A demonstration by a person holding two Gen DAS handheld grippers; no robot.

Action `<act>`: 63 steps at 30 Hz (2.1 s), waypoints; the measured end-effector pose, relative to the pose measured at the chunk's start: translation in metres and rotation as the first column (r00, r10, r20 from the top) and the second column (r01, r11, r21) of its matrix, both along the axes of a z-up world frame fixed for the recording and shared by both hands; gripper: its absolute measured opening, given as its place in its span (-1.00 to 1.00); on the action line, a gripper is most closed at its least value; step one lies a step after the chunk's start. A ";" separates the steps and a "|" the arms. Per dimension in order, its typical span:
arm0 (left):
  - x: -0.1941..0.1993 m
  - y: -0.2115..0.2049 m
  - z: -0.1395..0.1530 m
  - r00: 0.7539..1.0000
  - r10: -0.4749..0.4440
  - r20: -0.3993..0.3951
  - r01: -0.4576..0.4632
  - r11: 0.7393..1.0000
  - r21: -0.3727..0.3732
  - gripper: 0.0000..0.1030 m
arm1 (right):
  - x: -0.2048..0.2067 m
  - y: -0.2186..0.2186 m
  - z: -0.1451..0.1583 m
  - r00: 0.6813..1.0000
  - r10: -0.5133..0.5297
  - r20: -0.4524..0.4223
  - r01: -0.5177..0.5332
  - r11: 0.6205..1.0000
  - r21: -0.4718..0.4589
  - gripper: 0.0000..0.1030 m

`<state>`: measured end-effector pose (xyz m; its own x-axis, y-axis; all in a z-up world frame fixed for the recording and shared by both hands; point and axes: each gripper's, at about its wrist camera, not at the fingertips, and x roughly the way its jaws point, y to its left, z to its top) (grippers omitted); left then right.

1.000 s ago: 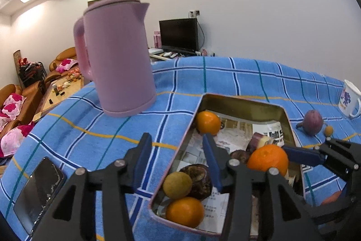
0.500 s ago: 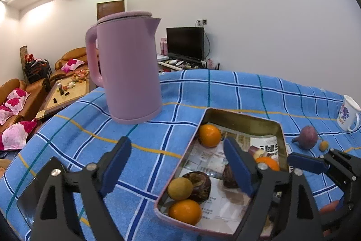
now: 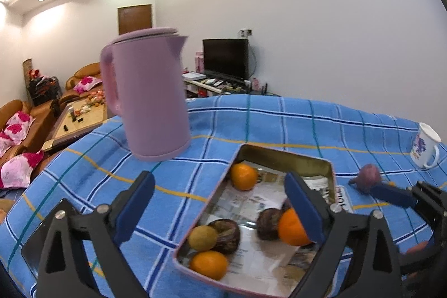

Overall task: Organize fruits
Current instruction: 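Open the left tool to drop the brown fruit into the tin while the right tool releases the orange, then move both open tools back toward the purple fruit and small yellow fruit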

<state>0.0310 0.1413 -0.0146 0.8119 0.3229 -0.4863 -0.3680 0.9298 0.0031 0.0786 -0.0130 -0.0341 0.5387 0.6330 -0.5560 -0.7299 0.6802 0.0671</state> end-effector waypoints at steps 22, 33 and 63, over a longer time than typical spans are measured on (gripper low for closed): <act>0.059 -0.103 0.015 0.970 -0.240 -0.045 0.241 0.970 0.028 0.95 | 0.084 -0.133 0.004 0.895 -0.447 0.003 0.446 0.892 -0.067 0.39; 0.091 -0.122 -0.004 0.960 -0.258 -0.112 0.260 0.966 0.006 0.95 | 0.105 -0.146 -0.034 0.888 -0.446 -0.110 0.432 0.893 -0.130 0.15; 0.130 -0.165 -0.028 0.910 -0.377 -0.174 0.373 0.926 -0.059 0.56 | 0.116 -0.161 -0.047 0.860 -0.488 -0.151 0.470 0.872 -0.137 -0.41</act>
<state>0.1612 -0.0234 -0.0423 0.7697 -0.0022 -0.6384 0.0126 0.9999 0.0118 0.1946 -0.1736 -0.0815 0.6506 0.2630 -0.7124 -0.2943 0.9521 0.0828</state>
